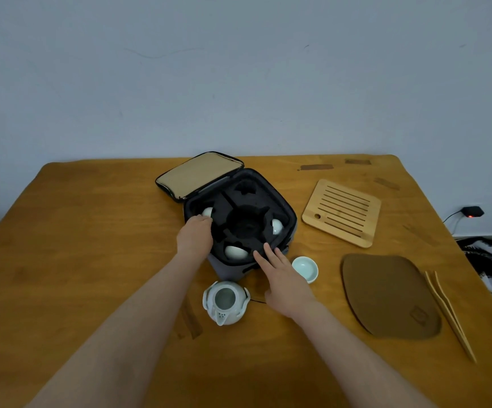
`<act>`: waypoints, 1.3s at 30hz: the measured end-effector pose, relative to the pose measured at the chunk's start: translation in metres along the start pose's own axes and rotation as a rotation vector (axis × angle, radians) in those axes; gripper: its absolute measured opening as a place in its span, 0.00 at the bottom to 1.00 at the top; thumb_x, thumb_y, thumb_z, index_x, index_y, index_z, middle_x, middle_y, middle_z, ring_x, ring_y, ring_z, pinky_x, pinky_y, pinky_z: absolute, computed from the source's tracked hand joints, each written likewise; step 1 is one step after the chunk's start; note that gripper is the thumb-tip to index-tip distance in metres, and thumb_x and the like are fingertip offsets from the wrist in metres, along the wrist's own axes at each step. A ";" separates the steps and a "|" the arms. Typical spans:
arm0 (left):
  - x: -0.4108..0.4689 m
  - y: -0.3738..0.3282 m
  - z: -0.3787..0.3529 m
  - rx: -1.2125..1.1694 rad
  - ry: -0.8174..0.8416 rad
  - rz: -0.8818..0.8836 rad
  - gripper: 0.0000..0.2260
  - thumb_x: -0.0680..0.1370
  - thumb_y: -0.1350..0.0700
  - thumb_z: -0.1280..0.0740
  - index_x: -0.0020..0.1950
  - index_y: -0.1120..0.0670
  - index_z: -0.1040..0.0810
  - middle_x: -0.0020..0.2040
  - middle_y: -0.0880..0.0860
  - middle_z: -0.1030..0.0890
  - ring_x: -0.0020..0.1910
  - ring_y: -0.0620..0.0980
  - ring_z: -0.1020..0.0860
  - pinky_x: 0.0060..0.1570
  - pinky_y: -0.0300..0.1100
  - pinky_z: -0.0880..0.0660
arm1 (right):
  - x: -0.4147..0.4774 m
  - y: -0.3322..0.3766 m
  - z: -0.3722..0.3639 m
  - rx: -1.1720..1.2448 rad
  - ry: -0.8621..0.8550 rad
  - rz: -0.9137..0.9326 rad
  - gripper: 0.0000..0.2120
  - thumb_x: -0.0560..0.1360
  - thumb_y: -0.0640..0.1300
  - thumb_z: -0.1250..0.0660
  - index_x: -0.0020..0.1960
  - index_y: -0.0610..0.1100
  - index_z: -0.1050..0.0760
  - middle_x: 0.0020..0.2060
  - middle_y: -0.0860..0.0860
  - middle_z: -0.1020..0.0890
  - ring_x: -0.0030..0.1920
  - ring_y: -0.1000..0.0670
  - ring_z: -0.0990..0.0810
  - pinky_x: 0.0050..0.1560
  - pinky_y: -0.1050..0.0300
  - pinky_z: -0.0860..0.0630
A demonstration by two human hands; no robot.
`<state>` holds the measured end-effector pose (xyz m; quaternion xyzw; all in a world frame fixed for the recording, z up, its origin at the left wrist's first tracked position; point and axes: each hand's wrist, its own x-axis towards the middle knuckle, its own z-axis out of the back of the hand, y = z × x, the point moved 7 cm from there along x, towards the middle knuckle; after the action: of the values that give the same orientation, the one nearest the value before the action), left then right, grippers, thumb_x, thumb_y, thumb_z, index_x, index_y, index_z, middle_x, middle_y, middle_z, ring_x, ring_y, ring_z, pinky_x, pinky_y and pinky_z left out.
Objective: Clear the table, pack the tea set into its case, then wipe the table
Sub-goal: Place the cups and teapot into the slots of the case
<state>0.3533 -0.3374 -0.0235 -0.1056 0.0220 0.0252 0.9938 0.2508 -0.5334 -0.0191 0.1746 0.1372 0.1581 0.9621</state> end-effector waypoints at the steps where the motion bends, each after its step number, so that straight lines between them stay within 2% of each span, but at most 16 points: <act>1: 0.002 -0.001 0.000 0.001 0.026 0.006 0.13 0.79 0.66 0.42 0.62 0.59 0.25 0.60 0.56 0.24 0.65 0.54 0.30 0.57 0.47 0.26 | 0.000 0.000 0.000 -0.002 0.001 0.000 0.42 0.75 0.35 0.37 0.79 0.55 0.56 0.78 0.55 0.59 0.78 0.50 0.58 0.61 0.60 0.26; 3: 0.005 -0.002 0.001 0.003 0.081 0.016 0.11 0.78 0.66 0.41 0.58 0.59 0.25 0.58 0.56 0.25 0.63 0.55 0.30 0.54 0.47 0.25 | 0.000 -0.001 -0.002 -0.008 0.009 -0.001 0.43 0.74 0.35 0.37 0.79 0.55 0.56 0.78 0.55 0.59 0.78 0.50 0.58 0.60 0.60 0.26; 5: 0.002 -0.005 0.002 -0.025 0.077 0.005 0.14 0.78 0.66 0.40 0.63 0.58 0.27 0.63 0.57 0.27 0.68 0.55 0.33 0.59 0.47 0.28 | 0.001 -0.001 -0.003 -0.012 0.016 -0.004 0.43 0.74 0.34 0.37 0.79 0.55 0.56 0.78 0.55 0.60 0.78 0.50 0.59 0.60 0.60 0.26; 8: -0.027 -0.017 0.004 -0.050 -0.040 -0.044 0.23 0.79 0.63 0.40 0.75 0.54 0.36 0.76 0.55 0.38 0.77 0.55 0.46 0.73 0.48 0.43 | 0.000 -0.002 -0.004 -0.023 0.039 0.008 0.45 0.74 0.33 0.36 0.79 0.55 0.58 0.78 0.55 0.61 0.78 0.50 0.60 0.59 0.59 0.25; 11: -0.072 -0.043 0.000 -0.009 -0.155 -0.150 0.20 0.80 0.59 0.39 0.72 0.49 0.32 0.78 0.55 0.42 0.78 0.56 0.49 0.75 0.52 0.55 | -0.004 -0.003 -0.004 -0.063 0.059 0.036 0.46 0.74 0.33 0.35 0.79 0.54 0.61 0.78 0.54 0.63 0.78 0.50 0.61 0.61 0.58 0.26; 13: -0.087 -0.053 -0.004 -0.020 -0.162 -0.177 0.17 0.82 0.55 0.40 0.71 0.50 0.30 0.78 0.55 0.41 0.78 0.56 0.47 0.75 0.51 0.55 | -0.004 -0.004 -0.001 -0.065 0.043 0.054 0.45 0.74 0.35 0.35 0.79 0.53 0.60 0.78 0.53 0.61 0.78 0.50 0.60 0.69 0.55 0.32; 15: -0.086 -0.050 -0.009 -0.103 -0.059 -0.138 0.19 0.83 0.50 0.44 0.75 0.50 0.35 0.79 0.54 0.46 0.78 0.53 0.48 0.75 0.47 0.53 | -0.009 -0.009 0.005 -0.055 -0.025 0.048 0.40 0.75 0.36 0.37 0.80 0.51 0.55 0.79 0.52 0.55 0.78 0.51 0.56 0.75 0.53 0.42; 17: -0.084 -0.044 -0.012 -0.206 0.057 -0.103 0.21 0.84 0.48 0.45 0.76 0.51 0.39 0.79 0.52 0.49 0.78 0.52 0.50 0.76 0.45 0.52 | -0.021 -0.019 0.014 -0.049 -0.179 -0.002 0.35 0.76 0.37 0.38 0.79 0.50 0.48 0.78 0.51 0.47 0.78 0.50 0.49 0.76 0.53 0.42; 20: -0.084 -0.047 -0.016 -0.153 0.139 -0.162 0.21 0.84 0.49 0.48 0.77 0.52 0.39 0.79 0.52 0.47 0.78 0.51 0.53 0.75 0.45 0.55 | -0.044 -0.050 0.017 0.015 -0.342 -0.181 0.31 0.77 0.38 0.38 0.77 0.48 0.41 0.76 0.48 0.39 0.76 0.47 0.40 0.73 0.53 0.38; 24: -0.082 -0.049 -0.018 -0.096 0.203 -0.169 0.20 0.85 0.49 0.51 0.77 0.50 0.41 0.79 0.53 0.47 0.78 0.51 0.54 0.75 0.45 0.55 | -0.051 -0.093 0.006 0.065 -0.234 -0.378 0.31 0.79 0.47 0.37 0.78 0.48 0.45 0.77 0.46 0.41 0.75 0.45 0.39 0.71 0.51 0.35; 28: -0.081 -0.050 -0.017 -0.030 0.270 -0.183 0.21 0.85 0.49 0.51 0.78 0.49 0.44 0.79 0.53 0.48 0.78 0.52 0.53 0.76 0.46 0.54 | -0.032 -0.099 0.002 0.027 -0.132 -0.364 0.33 0.79 0.54 0.37 0.78 0.48 0.47 0.76 0.49 0.41 0.70 0.45 0.33 0.64 0.51 0.29; 32: -0.079 -0.052 -0.017 -0.001 0.292 -0.164 0.22 0.85 0.48 0.51 0.78 0.49 0.45 0.80 0.53 0.49 0.78 0.52 0.52 0.75 0.47 0.54 | -0.009 -0.098 -0.004 0.097 -0.116 -0.419 0.33 0.76 0.56 0.33 0.76 0.50 0.41 0.70 0.51 0.32 0.65 0.46 0.28 0.58 0.52 0.25; 37: -0.078 -0.051 -0.017 -0.016 0.296 -0.168 0.22 0.84 0.48 0.50 0.78 0.48 0.44 0.79 0.52 0.48 0.78 0.52 0.50 0.75 0.46 0.53 | -0.002 -0.102 -0.003 0.009 -0.131 -0.483 0.30 0.73 0.57 0.31 0.71 0.48 0.34 0.60 0.49 0.28 0.57 0.47 0.24 0.45 0.55 0.24; 39: -0.077 -0.052 -0.014 -0.026 0.289 -0.164 0.22 0.84 0.47 0.49 0.78 0.48 0.43 0.79 0.52 0.47 0.77 0.52 0.48 0.75 0.45 0.50 | -0.006 -0.104 0.007 0.056 -0.219 -0.502 0.28 0.74 0.57 0.32 0.69 0.46 0.33 0.57 0.48 0.29 0.49 0.48 0.24 0.38 0.56 0.26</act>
<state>0.2783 -0.3946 -0.0228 -0.1225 0.1559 -0.0714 0.9775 0.2744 -0.6299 -0.0505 0.1778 0.0755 -0.1087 0.9751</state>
